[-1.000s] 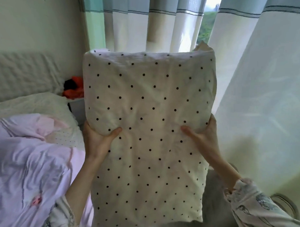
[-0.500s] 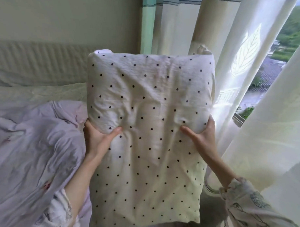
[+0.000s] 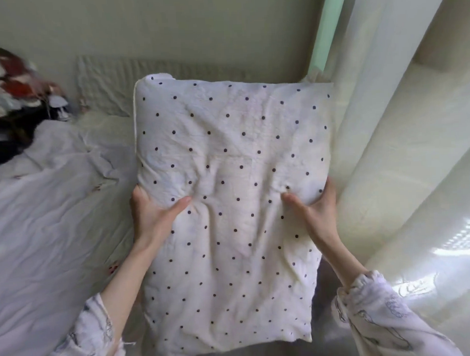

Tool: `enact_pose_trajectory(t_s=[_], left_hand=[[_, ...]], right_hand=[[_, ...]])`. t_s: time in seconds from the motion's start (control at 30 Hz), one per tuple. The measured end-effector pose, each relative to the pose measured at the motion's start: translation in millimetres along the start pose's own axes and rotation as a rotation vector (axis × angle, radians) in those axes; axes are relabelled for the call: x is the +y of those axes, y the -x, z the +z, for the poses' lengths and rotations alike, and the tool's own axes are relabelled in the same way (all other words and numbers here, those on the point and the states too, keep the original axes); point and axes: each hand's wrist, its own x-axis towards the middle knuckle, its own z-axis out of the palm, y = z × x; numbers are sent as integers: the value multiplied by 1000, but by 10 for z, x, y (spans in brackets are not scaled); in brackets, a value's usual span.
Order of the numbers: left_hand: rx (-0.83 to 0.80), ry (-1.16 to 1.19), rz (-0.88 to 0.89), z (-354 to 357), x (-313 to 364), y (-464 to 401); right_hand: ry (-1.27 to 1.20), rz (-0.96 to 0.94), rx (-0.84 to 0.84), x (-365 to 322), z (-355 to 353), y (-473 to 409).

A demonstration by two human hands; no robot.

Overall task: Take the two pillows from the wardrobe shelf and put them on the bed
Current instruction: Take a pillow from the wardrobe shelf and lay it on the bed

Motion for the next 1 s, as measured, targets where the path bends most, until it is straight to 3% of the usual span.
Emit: enact_pose_trajectory(t_s=[0.3,0.7,1.0], left_hand=[[56,-12,-75,1034,-310,-1268],[7,-38,-118,2625,-445,-3273],[97,-123,-192,4024,-554,-4505]], right_hand=[[38,79,-51,667,768,-1701],[73,18,-27,1090,1527,-4080],[59,12,-60,1667,2055,-6001]])
